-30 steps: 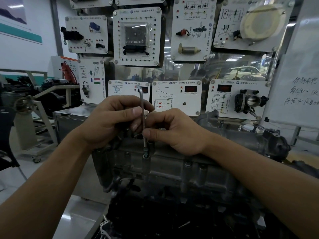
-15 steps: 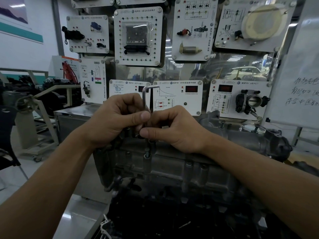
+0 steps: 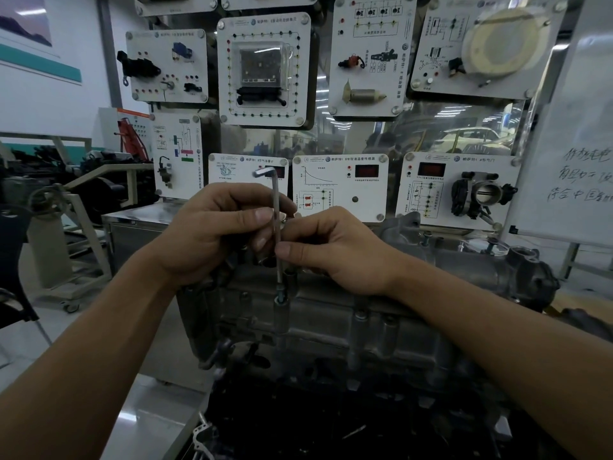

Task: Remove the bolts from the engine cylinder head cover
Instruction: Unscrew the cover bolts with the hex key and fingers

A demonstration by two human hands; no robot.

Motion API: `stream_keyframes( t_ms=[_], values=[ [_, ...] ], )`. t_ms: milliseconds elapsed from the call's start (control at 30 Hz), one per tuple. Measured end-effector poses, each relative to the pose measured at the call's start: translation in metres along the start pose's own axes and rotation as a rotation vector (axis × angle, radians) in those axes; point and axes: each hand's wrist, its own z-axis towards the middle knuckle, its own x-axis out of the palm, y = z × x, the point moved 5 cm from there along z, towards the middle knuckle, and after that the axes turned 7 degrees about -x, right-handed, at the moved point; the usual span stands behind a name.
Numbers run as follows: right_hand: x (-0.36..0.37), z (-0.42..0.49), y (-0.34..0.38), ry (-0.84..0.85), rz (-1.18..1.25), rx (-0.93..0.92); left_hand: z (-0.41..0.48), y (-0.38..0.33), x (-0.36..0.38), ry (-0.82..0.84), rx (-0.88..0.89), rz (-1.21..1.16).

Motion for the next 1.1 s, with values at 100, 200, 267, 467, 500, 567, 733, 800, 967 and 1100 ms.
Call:
stream_keyframes(
  t_ms=[100,200,267,467,500,567,733,800,967,1100],
  values=[
    [0.002,-0.001,-0.002,0.04,0.043,0.012,-0.001,-0.001,0.001,-0.007,0.005,-0.004],
    [0.004,-0.001,0.001,0.056,0.045,0.007,-0.001,-0.001,0.001,-0.01,0.016,0.014],
    [0.004,-0.001,0.002,0.03,0.031,0.015,0.0,-0.001,0.001,0.002,0.024,0.02],
    [0.004,0.0,0.003,-0.026,-0.009,0.004,0.0,0.0,0.0,0.018,0.012,0.047],
    [0.003,0.0,0.003,-0.033,-0.018,-0.006,0.001,-0.001,0.0,0.021,0.014,0.05],
    [0.002,0.001,0.004,-0.031,-0.036,-0.034,0.001,-0.001,0.001,0.024,0.025,0.058],
    [0.001,0.001,0.008,-0.025,-0.062,-0.059,0.001,-0.001,0.001,0.026,0.016,0.039],
    [0.002,0.0,0.008,-0.001,-0.052,-0.053,0.001,0.0,0.0,0.033,0.011,0.023],
    [0.002,-0.001,0.007,0.059,-0.033,-0.03,-0.001,0.002,0.0,0.02,0.018,0.011],
    [0.004,-0.003,0.009,0.119,-0.029,-0.017,0.001,0.001,0.0,0.026,0.018,0.024]
  ],
)
